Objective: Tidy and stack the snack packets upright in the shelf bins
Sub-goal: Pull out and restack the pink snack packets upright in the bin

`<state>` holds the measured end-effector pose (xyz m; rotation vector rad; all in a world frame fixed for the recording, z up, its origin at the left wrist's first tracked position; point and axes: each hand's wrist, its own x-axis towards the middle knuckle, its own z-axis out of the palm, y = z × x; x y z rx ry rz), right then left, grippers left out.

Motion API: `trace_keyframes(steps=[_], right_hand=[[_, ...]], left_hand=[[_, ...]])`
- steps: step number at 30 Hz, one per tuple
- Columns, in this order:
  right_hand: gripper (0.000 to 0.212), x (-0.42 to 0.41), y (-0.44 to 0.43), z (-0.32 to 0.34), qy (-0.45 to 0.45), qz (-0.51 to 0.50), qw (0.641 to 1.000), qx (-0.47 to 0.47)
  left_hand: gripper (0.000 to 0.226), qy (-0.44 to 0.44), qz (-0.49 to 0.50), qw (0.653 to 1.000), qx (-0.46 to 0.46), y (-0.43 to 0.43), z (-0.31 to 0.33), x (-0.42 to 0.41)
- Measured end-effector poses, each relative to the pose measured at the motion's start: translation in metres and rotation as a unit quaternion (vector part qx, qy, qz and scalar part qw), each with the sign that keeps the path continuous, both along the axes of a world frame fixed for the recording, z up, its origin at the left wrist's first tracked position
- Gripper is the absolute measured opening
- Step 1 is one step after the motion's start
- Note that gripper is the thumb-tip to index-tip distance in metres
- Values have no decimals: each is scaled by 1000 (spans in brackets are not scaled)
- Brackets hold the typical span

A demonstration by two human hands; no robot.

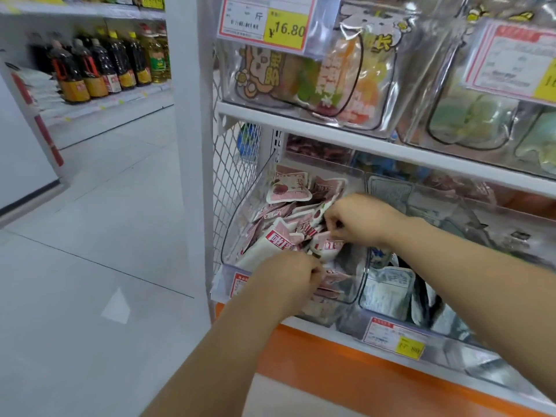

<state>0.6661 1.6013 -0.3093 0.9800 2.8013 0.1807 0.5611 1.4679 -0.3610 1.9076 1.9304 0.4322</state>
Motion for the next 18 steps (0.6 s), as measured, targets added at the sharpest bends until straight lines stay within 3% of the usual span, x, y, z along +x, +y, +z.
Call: trace_keyframes(steps=[3,9,13,18], right_hand=[[22,1,3,-4,75,-20,997,-21],[25,0,-1,-5,86,-30,995,-29],[15,6,-11,-4,-11,-15,994,-107],[33,19,-11,-11,-104,2,993,-59]], left_hand=[[30,-4,27,999,20,6,-1,-1],[28,5,45,999,14,14,-8,-7],[19,-32,14,999,25,2,-7,-13],[39,-40,18,999,31,-12,-4,-2]])
